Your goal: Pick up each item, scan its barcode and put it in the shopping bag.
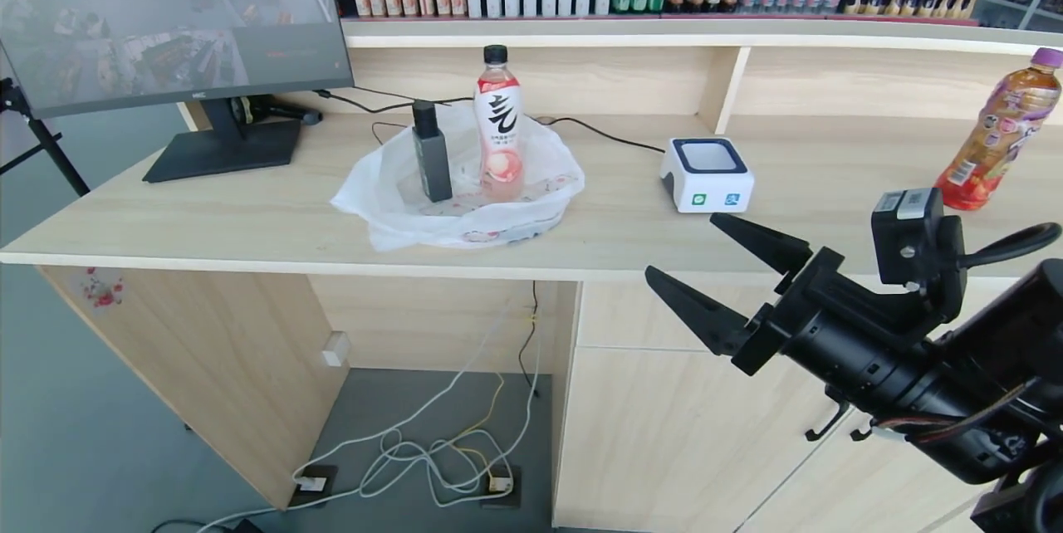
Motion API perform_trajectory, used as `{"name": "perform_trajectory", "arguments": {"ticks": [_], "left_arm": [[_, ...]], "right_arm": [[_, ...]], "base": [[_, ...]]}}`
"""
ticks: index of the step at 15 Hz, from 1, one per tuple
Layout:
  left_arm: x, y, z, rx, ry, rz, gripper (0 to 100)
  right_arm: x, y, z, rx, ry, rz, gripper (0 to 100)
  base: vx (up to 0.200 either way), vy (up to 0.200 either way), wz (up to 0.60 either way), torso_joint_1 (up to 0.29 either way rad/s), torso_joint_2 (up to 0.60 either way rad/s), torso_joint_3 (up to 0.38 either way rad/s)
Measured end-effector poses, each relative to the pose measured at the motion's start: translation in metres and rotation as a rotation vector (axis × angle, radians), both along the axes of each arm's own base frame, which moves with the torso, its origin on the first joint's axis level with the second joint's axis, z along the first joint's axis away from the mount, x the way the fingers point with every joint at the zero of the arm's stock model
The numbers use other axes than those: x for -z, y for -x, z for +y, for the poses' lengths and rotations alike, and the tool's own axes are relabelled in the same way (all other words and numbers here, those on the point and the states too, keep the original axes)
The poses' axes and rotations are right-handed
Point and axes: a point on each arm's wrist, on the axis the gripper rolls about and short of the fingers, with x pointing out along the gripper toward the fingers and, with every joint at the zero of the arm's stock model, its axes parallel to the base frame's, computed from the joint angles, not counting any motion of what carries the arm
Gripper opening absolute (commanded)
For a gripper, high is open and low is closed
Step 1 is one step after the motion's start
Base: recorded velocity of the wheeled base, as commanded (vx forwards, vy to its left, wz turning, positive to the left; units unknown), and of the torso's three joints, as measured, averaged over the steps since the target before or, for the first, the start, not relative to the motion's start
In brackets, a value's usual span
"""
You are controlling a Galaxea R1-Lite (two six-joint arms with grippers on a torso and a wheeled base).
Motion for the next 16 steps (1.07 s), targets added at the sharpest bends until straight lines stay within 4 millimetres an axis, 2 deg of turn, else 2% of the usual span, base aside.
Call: {"name": "perform_trajectory", "arguments": {"ticks": [1, 3, 12, 16], "left_arm": [[0.0000, 0.0000, 0.0000, 0.000, 0.000, 0.000, 100], [0.0000, 0.0000, 0.0000, 0.000, 0.000, 0.000, 100], [0.0000, 0.0000, 0.0000, -0.002, 0.001, 0.000, 100], [0.0000, 0.0000, 0.0000, -0.001, 0.005, 0.000, 100]], "right_arm": [[-0.0001, 0.0000, -0.0003, 0.001, 0.000, 0.000, 100], [0.0000, -0.0001, -0.0005, 0.002, 0.000, 0.000, 100], [0.0000, -0.0001, -0.0004, 0.001, 0.000, 0.000, 100], [-0.0001, 0.0005, -0.0005, 0.001, 0.000, 0.000, 100]], "base": [[0.000, -0.200, 0.00, 0.002, 0.00, 0.002], [0.200, -0.200, 0.00, 0.002, 0.00, 0.005], [0.200, 0.000, 0.00, 0.005, 0.00, 0.003], [0.000, -0.200, 0.00, 0.004, 0.00, 0.002]]}}
